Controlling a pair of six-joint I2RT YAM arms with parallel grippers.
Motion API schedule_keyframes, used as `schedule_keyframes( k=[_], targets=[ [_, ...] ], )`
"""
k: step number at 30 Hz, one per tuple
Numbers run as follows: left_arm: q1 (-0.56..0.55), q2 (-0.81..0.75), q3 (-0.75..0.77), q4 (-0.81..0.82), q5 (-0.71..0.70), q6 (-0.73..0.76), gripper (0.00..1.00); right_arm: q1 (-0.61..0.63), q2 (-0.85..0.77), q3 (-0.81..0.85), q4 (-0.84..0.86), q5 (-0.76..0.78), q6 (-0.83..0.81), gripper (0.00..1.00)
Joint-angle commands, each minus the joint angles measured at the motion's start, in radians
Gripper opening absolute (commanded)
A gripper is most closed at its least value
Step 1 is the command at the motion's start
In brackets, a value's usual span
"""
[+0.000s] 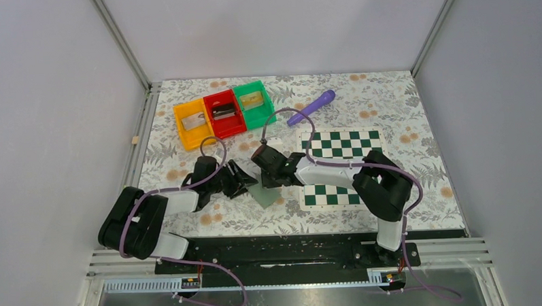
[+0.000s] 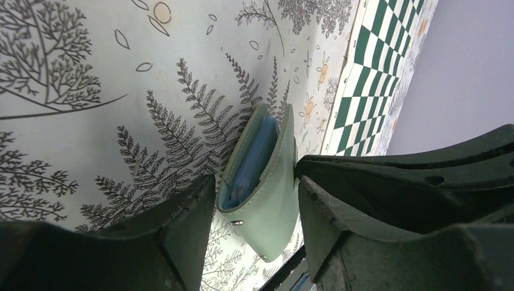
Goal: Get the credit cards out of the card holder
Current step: Open the card holder at the center of the board.
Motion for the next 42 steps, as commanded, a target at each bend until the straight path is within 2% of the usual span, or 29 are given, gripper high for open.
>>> schedule_keyframes(
  k=[1,7,12,16,18,24,29,30,31,35,37,39,42],
  targets=[
    [-0.019,-0.001,-0.049,0.036,-0.017,0.017,0.54,-0.026,-0.076,-0.043,0.091,-0.043,0.090,0.00],
    [-0.042,0.020,-0.071,0.122,0.012,-0.008,0.53,-0.051,-0.095,-0.101,0.149,-0.069,0.140,0.00],
    [-0.057,0.049,-0.062,0.165,0.030,-0.030,0.42,-0.069,-0.106,-0.140,0.196,-0.101,0.162,0.00],
    [-0.059,0.086,-0.043,0.156,0.038,-0.032,0.12,-0.094,-0.125,-0.189,0.272,-0.163,0.130,0.00],
    [-0.059,0.098,-0.035,0.145,0.034,-0.030,0.02,-0.115,-0.135,-0.211,0.318,-0.225,0.078,0.00],
    [-0.059,0.112,-0.019,0.123,0.026,-0.024,0.00,-0.188,-0.187,-0.303,0.411,-0.390,-0.034,0.00],
    [-0.059,0.096,0.027,0.003,-0.001,0.038,0.00,-0.252,-0.223,-0.338,0.388,-0.410,-0.079,0.00],
    [-0.059,0.087,0.040,-0.044,-0.014,0.051,0.00,-0.265,-0.226,-0.341,0.376,-0.411,-0.084,0.00],
    [-0.059,0.075,0.056,-0.097,-0.037,0.070,0.07,-0.277,-0.229,-0.341,0.367,-0.417,-0.091,0.00],
    [-0.057,-0.010,0.143,-0.341,-0.200,0.144,0.43,-0.292,-0.232,-0.344,0.365,-0.460,-0.084,0.00],
    [-0.058,-0.085,0.180,-0.431,-0.275,0.174,0.55,-0.292,-0.239,-0.368,0.406,-0.491,-0.029,0.00],
    [-0.066,-0.134,0.206,-0.483,-0.308,0.204,0.63,-0.292,-0.256,-0.402,0.467,-0.517,0.029,0.00],
    [-0.099,-0.162,0.247,-0.557,-0.343,0.225,0.67,-0.291,-0.278,-0.436,0.556,-0.556,0.112,0.00]
  ],
)
